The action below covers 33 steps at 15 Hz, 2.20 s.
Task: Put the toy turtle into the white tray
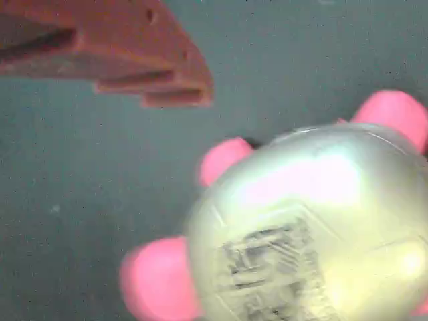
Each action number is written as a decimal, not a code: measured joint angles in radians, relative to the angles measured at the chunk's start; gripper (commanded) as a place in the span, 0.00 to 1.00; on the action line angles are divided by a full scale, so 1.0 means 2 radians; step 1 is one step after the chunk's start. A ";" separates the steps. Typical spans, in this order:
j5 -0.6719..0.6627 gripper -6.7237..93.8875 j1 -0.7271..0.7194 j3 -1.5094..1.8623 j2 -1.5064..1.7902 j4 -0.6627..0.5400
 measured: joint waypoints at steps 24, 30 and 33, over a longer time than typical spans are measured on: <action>-0.001 0.35 -0.018 0.151 -0.021 -0.166; -0.002 0.04 -0.024 0.154 -0.017 -0.173; -0.001 0.04 -0.024 0.158 -0.012 -0.173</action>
